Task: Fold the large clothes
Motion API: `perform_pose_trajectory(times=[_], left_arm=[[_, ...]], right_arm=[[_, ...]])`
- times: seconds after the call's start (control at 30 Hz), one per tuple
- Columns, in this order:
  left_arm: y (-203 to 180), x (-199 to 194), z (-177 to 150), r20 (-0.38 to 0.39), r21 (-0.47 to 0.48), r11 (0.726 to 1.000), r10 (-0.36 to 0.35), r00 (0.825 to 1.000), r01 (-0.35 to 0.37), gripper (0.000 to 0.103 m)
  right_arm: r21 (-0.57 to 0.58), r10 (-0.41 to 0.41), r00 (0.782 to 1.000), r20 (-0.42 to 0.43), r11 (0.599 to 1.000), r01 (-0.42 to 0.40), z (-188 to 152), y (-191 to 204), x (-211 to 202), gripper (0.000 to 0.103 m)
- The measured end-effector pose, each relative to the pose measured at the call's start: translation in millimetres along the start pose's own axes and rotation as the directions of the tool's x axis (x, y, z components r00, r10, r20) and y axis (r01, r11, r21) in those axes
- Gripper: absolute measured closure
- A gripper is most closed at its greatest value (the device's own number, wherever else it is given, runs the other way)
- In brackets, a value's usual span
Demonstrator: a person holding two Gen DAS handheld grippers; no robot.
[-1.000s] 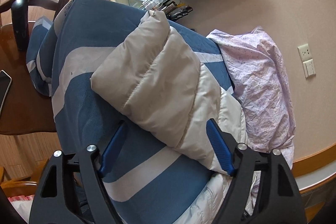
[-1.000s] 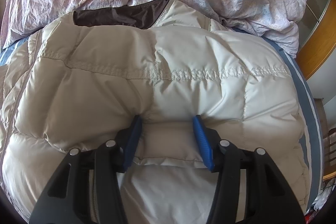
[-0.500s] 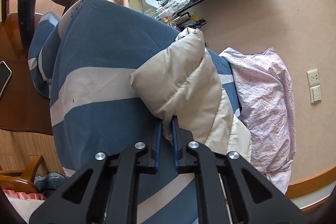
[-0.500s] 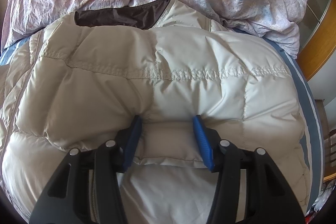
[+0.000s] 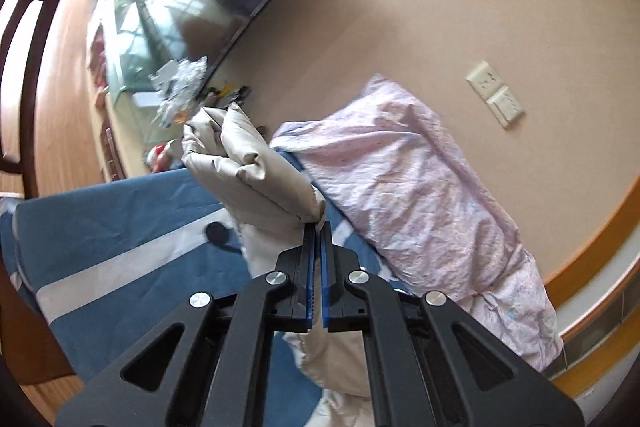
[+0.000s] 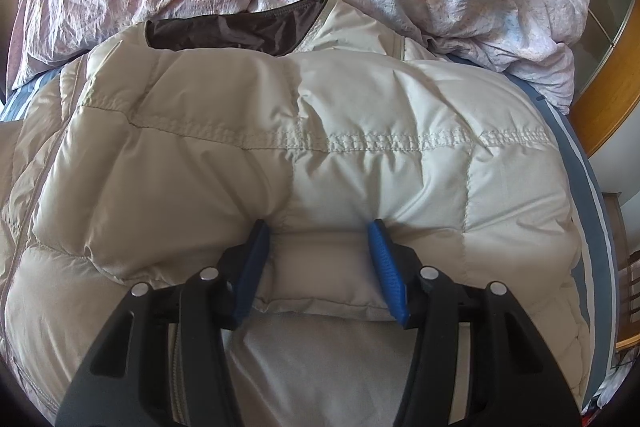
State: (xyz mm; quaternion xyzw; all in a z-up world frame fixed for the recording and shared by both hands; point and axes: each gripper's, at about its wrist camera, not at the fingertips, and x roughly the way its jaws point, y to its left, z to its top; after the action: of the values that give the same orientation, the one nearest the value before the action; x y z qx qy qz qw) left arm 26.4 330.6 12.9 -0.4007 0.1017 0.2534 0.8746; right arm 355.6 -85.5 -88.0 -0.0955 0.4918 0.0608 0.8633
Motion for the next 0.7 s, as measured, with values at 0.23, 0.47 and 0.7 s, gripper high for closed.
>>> perform_pose_trajectory(times=[0.23,0.47,0.7], left_arm=[[-124,20,-41,-0.126,0.227,0.932,-0.259,0.958,0.282,0.103],[-208,39,-106,-0.305,0.292,0.828,-0.393,0.868,0.478,0.103],[-256,65,-180,-0.472,0.293,0.779,-0.387,0.792,0.555,0.103]], right_arm=[[0.004,0.004,1.000,0.001,1.000,-0.004,1,0,0,0.049],[0.017,0.018,1.000,-0.001,1.000,-0.018,1,-1,0,0.049],[0.031,0.066,0.998,-0.001,0.997,-0.066,0,-8,0,0.047]])
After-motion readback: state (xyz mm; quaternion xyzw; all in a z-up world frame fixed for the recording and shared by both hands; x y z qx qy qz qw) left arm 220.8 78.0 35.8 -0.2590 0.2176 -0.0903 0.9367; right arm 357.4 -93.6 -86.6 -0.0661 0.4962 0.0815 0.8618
